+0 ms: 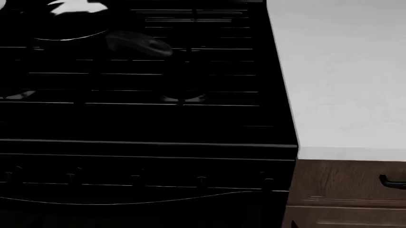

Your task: Turn on the center burner of the stove.

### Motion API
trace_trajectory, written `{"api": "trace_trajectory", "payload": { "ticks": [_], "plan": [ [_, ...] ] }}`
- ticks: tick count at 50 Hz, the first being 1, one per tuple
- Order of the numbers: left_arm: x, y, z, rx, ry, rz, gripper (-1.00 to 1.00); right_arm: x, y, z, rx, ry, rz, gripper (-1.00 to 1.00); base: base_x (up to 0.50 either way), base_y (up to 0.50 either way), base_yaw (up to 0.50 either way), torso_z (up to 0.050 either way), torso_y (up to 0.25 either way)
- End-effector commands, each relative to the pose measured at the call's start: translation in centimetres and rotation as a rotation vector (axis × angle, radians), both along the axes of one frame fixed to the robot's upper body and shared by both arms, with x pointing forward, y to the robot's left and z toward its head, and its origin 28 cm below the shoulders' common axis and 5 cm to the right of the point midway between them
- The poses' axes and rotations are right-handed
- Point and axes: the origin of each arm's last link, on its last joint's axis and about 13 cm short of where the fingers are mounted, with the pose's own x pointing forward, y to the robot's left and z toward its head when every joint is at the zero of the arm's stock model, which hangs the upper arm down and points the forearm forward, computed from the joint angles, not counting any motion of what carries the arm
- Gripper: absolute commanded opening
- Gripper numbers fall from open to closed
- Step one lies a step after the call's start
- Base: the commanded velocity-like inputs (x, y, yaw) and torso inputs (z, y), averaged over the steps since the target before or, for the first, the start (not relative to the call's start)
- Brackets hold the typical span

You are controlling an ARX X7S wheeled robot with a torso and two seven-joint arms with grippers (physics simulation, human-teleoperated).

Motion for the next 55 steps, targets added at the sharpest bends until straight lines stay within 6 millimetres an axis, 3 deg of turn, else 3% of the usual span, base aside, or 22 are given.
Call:
{"api": "trace_trajectory", "payload": {
  "ticks": [1,28,44,47,48,55],
  "plan": [
    [-0.1,0.1,0.0,0.000,0.000,0.003,1.00,0.0,0.0,0.0,0.000,0.000,0.000,1.00,0.00,0.00,0.00,0.000,0.000],
    [0.0,-0.2,0.4,0.021,-0.016,-0.002,1.00,-0.5,0.0,0.8,-0.009,-0.036,-0.005,1.00,0.00,0.00,0.00,0.000,0.000],
    [-0.1,-0.4,1.2,0.033,-0.030,-0.006,1.00,-1.2,0.2,2.7,-0.039,-0.069,0.042,1.00,0.00,0.00,0.00,0.000,0.000],
    [-0.1,-0.5,1.1,0.032,-0.030,-0.007,1.00,-1.3,-0.1,2.8,-0.040,-0.093,0.029,1.00,0.00,0.25,0.00,0.000,0.000],
    [-0.1,-0.5,1.0,0.029,-0.025,-0.010,1.00,-1.8,0.1,4.0,-0.063,-0.123,0.045,1.00,0.00,0.49,0.00,0.000,0.000],
    [0.0,-0.6,0.9,0.027,-0.022,-0.016,1.00,-1.8,0.2,4.1,-0.092,-0.127,0.055,1.00,0.00,0.50,0.00,0.000,0.000]
  ]
}}
